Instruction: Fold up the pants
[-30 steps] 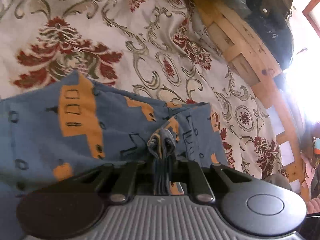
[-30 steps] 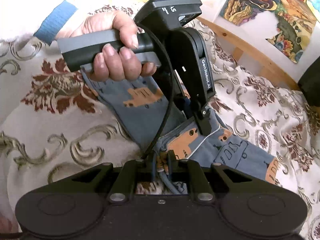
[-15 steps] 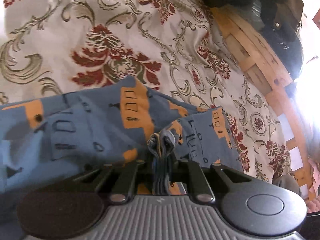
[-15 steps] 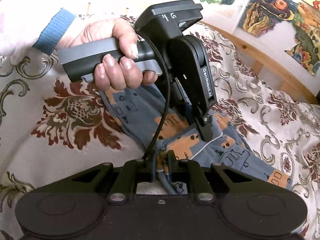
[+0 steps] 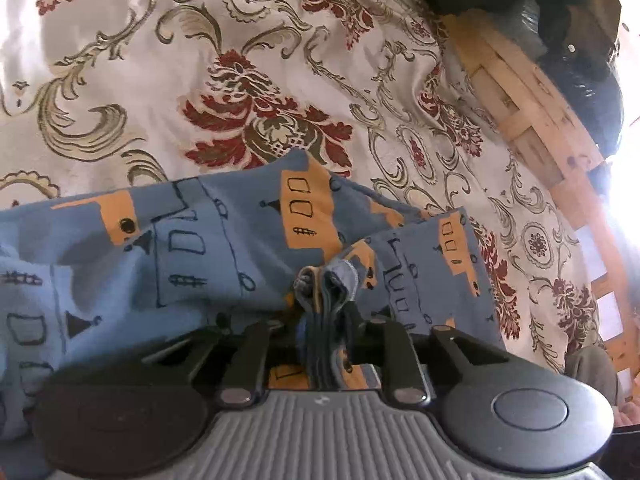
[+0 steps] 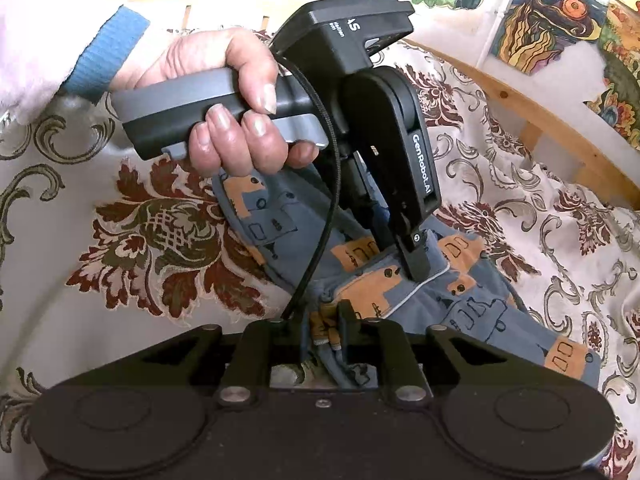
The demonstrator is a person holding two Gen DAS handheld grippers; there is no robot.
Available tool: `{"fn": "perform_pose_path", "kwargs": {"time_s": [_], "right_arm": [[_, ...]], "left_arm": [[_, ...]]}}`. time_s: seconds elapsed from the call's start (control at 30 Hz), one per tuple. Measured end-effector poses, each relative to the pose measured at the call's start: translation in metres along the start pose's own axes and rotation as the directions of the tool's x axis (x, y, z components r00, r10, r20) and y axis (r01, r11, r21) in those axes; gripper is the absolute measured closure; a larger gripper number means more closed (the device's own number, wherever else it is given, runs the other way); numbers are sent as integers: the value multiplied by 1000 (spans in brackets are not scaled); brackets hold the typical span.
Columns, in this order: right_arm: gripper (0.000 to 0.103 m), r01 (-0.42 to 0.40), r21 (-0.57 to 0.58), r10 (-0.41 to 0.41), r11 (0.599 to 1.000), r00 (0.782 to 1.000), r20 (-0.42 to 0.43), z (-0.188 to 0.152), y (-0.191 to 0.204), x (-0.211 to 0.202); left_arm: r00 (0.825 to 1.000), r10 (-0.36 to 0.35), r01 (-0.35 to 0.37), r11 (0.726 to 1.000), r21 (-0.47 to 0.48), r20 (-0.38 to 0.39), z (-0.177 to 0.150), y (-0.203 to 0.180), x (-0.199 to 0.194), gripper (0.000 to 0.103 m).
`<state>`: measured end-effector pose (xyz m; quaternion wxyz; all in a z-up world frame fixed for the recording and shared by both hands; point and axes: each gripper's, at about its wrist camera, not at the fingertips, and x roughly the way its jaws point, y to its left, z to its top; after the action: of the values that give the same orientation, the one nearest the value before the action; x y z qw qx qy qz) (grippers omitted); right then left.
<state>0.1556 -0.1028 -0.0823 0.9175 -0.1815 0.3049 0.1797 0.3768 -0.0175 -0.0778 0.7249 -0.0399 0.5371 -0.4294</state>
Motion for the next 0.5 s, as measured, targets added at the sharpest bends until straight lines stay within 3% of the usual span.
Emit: {"fn": "perform_pose_path", "kwargs": {"time_s": [0.07, 0.13, 0.2, 0.23, 0.3, 0.37, 0.43, 0.5], "right_arm": [[69, -18, 21, 18, 1000, 1000, -1, -1, -6, -5], [52, -47, 57, 47, 997, 999, -14, -2, -21, -16], [41, -61, 120, 62, 991, 998, 3, -5, -46, -35], [34, -44, 150, 42, 988, 999, 15, -8, -61, -44], [30, 38, 173, -42, 984, 999, 19, -14, -92, -53], [33, 105, 177, -109, 979, 994, 13, -19, -119, -48], [64, 135, 187, -141, 973, 990, 19, -24, -143, -34], [77, 87, 266, -97, 960, 995, 25, -33, -168, -15]], "left_arm": [[1000, 12, -12, 1000, 10, 15, -2, -1, -8, 69], [997, 55, -57, 998, 37, 48, -8, -6, -19, 64], [989, 99, -108, 991, 79, 105, -15, -18, -34, 60], [984, 106, -121, 987, 102, 143, -20, -26, -41, 60], [974, 84, -113, 985, 132, 209, -25, -39, -51, 60], [966, 15, -51, 989, 135, 257, -27, -47, -52, 55], [961, -37, 4, 993, 122, 273, -23, -53, -39, 53], [960, -57, 27, 993, 111, 274, -19, -56, -21, 53]]}}
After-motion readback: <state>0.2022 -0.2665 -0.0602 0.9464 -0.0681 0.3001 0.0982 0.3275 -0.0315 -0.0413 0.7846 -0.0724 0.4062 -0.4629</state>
